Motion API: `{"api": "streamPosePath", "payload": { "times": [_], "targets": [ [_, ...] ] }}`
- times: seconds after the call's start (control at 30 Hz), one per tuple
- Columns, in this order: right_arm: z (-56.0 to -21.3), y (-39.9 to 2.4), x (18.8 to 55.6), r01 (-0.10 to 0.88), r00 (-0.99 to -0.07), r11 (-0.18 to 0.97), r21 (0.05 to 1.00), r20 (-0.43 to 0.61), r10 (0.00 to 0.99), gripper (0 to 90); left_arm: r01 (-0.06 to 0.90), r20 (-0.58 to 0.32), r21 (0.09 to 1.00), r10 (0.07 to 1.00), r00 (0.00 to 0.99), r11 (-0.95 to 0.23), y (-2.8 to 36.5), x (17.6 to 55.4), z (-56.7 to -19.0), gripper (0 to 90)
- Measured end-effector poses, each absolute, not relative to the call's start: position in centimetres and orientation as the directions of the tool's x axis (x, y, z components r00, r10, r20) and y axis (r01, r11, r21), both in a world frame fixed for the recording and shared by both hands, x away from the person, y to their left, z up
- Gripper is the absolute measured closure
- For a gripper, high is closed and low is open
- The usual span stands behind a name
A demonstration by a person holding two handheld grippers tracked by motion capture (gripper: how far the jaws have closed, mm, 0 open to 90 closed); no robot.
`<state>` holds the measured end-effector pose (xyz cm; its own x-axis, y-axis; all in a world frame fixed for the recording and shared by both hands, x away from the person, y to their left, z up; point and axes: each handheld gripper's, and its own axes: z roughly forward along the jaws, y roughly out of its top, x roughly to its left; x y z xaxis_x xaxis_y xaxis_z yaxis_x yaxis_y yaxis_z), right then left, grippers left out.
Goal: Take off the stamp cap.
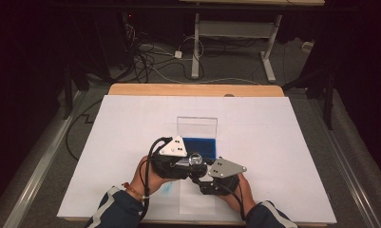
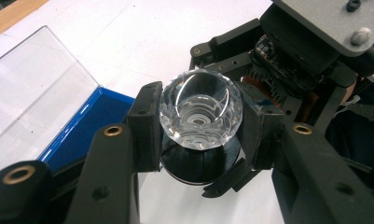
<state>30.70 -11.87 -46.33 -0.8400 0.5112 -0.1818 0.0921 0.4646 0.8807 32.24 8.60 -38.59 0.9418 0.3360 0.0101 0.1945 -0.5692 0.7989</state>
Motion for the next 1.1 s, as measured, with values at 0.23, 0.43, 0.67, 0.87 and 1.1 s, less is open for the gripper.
{"api": "streamPosePath", "payload": {
  "times": [0.23, 0.43, 0.67, 0.87, 1.1],
  "targets": [
    [-46.25, -11.92, 30.65, 0.080, -0.842, 0.476, 0.876, -0.197, 0.502, 34.9, 0.194, 0.010, 0.797, 0.333, 0.943, -0.573, 8.54, 32.26, -38.70, 54.2],
    [-46.31, -11.88, 30.61, 0.080, -0.843, 0.482, 0.873, -0.199, 0.500, 37.8, 0.192, 0.013, 0.794, 0.332, 0.943, -0.577, 8.51, 32.25, -38.74, 54.1],
    [-46.28, -11.87, 30.55, 0.079, -0.847, 0.498, 0.864, -0.205, 0.490, 38.8, 0.189, 0.012, 0.790, 0.323, 0.946, -0.583, 8.46, 32.26, -38.85, 54.2],
    [-45.93, -11.87, 30.48, 0.082, -0.853, 0.535, 0.841, -0.218, 0.474, 39.2, 0.184, 0.012, 0.787, 0.313, 0.950, -0.589, 8.44, 32.26, -38.88, 54.2],
    [-46.00, -11.42, 30.20, 0.059, -0.861, 0.596, 0.801, -0.262, 0.436, 39.4, 0.183, 0.005, 0.796, 0.307, 0.952, -0.578, 8.41, 32.29, -38.97, 54.2]
  ]
}}
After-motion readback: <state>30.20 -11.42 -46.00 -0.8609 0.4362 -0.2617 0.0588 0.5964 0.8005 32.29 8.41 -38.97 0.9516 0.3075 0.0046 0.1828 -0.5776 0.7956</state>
